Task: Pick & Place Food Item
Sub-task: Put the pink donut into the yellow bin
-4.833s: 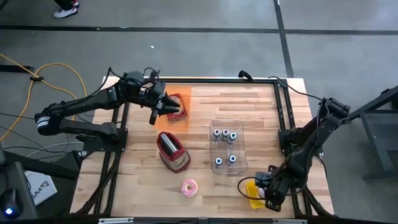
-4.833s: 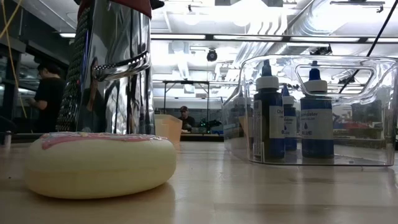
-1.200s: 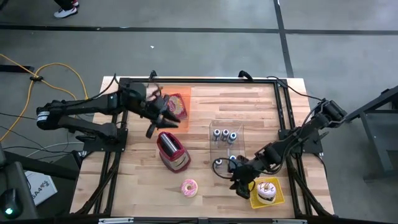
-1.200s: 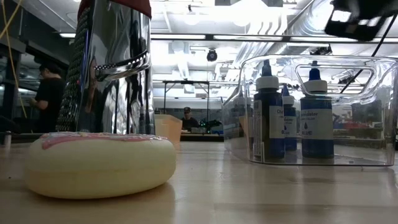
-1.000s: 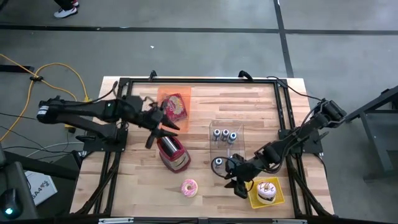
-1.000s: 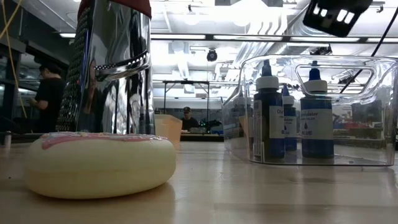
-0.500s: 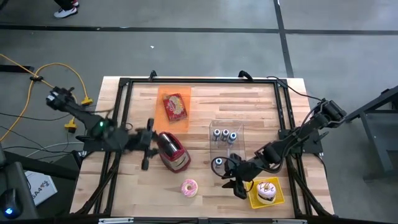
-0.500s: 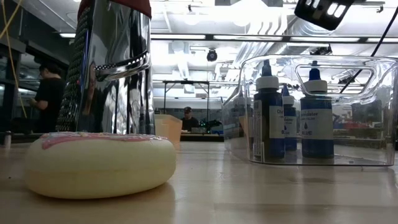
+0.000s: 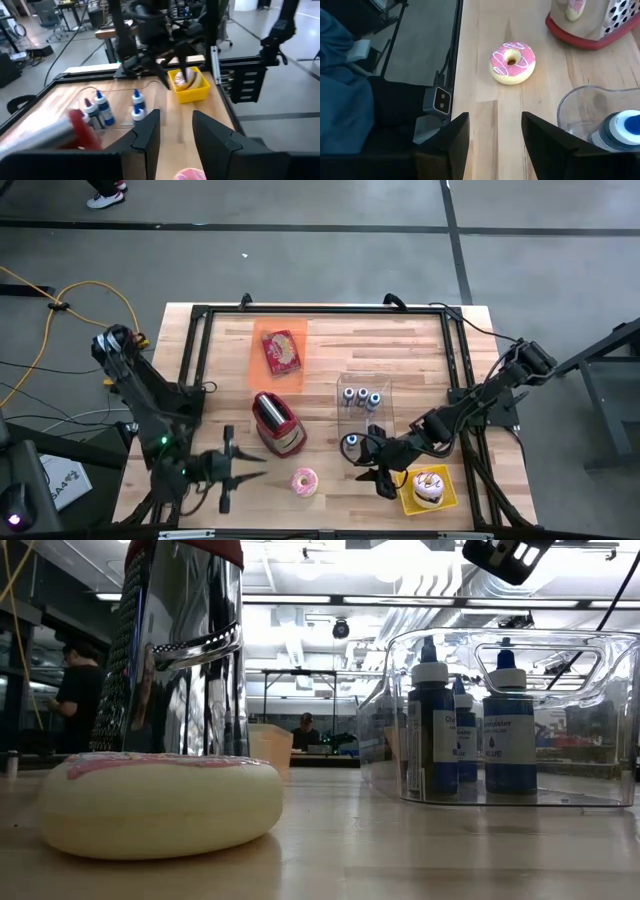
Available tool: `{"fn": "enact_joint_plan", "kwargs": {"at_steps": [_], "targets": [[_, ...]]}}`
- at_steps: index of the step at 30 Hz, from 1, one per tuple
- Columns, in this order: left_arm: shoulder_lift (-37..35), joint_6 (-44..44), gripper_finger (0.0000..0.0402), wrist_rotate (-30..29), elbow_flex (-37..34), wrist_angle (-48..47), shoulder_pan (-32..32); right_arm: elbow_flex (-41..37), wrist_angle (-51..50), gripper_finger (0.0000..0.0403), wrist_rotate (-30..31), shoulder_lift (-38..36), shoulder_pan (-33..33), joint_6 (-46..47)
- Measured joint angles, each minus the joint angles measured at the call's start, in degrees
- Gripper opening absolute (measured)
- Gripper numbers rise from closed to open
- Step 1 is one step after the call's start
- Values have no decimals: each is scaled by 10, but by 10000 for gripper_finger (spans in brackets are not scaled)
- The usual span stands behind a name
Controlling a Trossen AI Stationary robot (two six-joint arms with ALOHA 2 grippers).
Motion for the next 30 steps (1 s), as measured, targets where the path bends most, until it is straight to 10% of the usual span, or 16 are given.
{"fn": "enact_joint_plan", "kwargs": {"at_steps": [30], "targets": [[227, -95, 108, 46, 0, 35, 31, -1, 125, 168, 27, 125, -8, -18]]}}
